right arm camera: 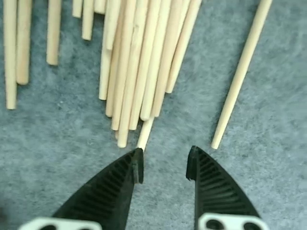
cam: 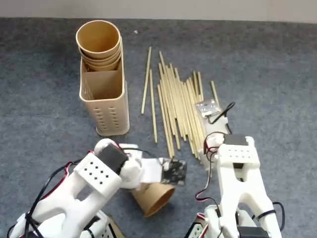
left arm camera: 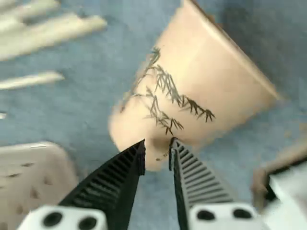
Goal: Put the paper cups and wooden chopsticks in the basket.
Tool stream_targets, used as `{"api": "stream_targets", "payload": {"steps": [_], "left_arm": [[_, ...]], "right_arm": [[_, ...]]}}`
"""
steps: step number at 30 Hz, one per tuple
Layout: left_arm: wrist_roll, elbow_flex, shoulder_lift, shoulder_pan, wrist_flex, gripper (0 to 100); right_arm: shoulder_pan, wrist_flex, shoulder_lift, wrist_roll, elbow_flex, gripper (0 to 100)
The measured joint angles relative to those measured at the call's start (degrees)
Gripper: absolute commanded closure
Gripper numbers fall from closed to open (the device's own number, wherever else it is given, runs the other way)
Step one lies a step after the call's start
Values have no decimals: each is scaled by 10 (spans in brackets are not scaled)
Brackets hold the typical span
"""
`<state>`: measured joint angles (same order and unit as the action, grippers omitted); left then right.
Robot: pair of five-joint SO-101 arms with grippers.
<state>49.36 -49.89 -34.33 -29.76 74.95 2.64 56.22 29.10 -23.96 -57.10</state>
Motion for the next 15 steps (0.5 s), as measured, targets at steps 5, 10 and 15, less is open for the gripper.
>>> {"api": "stream_targets", "payload": {"steps": [5, 10, 15], "left_arm": [[-45, 87, 113, 76, -150, 891], [-98, 310, 215, 127, -85, 891], [-107, 527, 225, 144, 106, 891]], "right_arm": [[-11, 0, 0, 0, 0, 832], [-59, 0, 0, 22, 0, 832], [-56, 0, 0, 25, 0, 832]]}}
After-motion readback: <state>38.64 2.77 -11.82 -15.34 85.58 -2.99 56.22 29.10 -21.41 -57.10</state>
